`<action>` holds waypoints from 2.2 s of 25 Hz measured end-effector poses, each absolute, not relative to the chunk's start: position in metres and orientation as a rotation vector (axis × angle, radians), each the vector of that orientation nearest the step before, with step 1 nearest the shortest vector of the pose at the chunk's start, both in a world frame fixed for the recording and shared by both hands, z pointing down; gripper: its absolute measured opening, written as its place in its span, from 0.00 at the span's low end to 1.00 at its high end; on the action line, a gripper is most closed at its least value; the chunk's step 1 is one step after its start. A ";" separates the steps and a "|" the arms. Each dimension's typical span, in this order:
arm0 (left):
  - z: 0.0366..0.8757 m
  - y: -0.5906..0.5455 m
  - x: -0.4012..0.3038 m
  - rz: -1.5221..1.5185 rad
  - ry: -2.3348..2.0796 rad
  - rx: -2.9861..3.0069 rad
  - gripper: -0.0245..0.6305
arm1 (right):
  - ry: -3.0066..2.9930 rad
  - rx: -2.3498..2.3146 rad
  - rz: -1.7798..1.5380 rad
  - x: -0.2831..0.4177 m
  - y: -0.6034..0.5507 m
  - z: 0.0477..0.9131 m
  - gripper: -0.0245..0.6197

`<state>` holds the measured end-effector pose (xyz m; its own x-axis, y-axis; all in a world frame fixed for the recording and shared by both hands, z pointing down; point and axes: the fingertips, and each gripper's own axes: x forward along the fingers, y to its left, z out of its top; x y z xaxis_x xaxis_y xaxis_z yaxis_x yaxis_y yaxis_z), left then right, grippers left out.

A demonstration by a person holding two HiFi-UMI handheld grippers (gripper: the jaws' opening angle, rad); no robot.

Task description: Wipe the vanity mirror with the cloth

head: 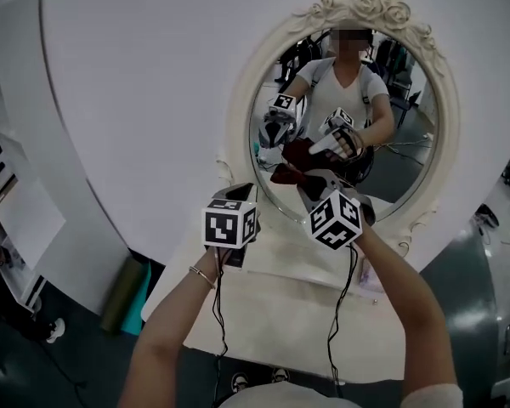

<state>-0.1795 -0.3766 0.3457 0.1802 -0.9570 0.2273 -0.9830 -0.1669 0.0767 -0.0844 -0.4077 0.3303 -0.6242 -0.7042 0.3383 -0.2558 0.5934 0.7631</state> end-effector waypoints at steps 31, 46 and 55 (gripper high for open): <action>0.048 -0.420 -0.101 0.039 -1.959 2.622 0.05 | -1.630 1.101 -1.480 -0.004 -0.411 0.009 0.14; 0.137 -0.434 -0.092 0.158 -1.877 2.609 0.05 | -1.663 1.057 -1.431 -0.001 -0.421 0.067 0.14; 0.213 -0.437 -0.090 0.190 -1.804 2.537 0.05 | -1.724 1.006 -1.354 -0.005 -0.424 0.129 0.14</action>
<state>-0.0900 -0.4374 0.2130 0.3236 -0.9395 0.1125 -0.9423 -0.3308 -0.0518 -0.0053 -0.4238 0.1293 -0.4419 -0.8945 0.0680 -0.1457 0.1463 0.9785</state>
